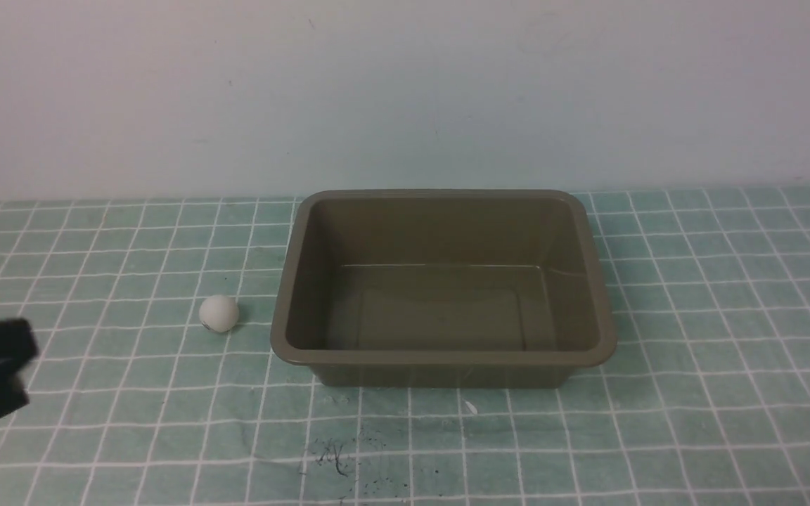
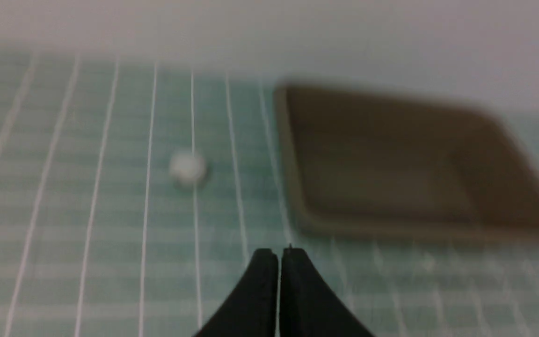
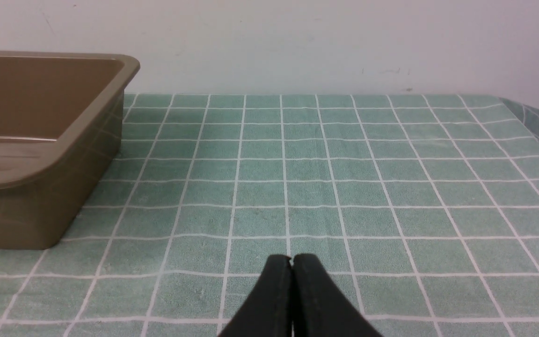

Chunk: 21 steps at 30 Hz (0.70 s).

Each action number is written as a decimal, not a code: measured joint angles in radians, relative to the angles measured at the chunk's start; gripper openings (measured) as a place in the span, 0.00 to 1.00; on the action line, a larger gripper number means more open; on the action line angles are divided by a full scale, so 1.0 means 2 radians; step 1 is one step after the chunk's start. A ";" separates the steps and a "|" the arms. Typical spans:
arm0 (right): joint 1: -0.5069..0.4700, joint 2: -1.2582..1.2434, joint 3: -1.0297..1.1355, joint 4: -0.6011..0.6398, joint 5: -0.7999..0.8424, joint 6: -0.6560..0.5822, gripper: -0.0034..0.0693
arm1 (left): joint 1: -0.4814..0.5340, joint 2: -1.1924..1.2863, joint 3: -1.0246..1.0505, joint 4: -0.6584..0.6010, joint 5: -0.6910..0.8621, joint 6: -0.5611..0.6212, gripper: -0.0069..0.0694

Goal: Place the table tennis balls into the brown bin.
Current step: 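Reach for and grasp a ping pong ball on the table beside the basket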

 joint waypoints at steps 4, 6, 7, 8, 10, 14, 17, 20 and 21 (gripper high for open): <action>0.000 0.000 0.000 0.000 0.000 0.000 0.03 | 0.000 0.199 -0.056 0.016 0.075 0.039 0.08; 0.000 0.000 0.000 0.000 0.000 0.000 0.03 | 0.000 0.256 -0.069 0.022 0.071 0.048 0.08; 0.000 0.000 0.000 0.000 0.000 0.000 0.03 | 0.000 0.263 -0.072 0.024 0.068 0.049 0.08; 0.000 0.000 0.000 0.000 0.000 0.000 0.03 | 0.000 0.302 -0.084 0.031 0.055 0.052 0.08; 0.000 0.000 0.000 0.000 0.000 0.000 0.03 | 0.000 0.339 -0.102 0.041 0.039 0.052 0.08; 0.000 0.000 0.000 0.000 0.000 0.000 0.03 | 0.000 0.386 -0.144 0.058 0.020 0.052 0.08; 0.000 0.000 0.000 0.000 0.000 0.000 0.03 | 0.000 0.416 -0.180 0.058 0.001 0.052 0.08; 0.000 0.000 0.000 0.000 0.000 0.000 0.03 | 0.000 0.432 -0.193 0.059 -0.025 0.060 0.09; 0.000 0.000 0.000 0.000 0.000 0.000 0.03 | 0.000 0.438 -0.195 0.061 -0.036 0.069 0.09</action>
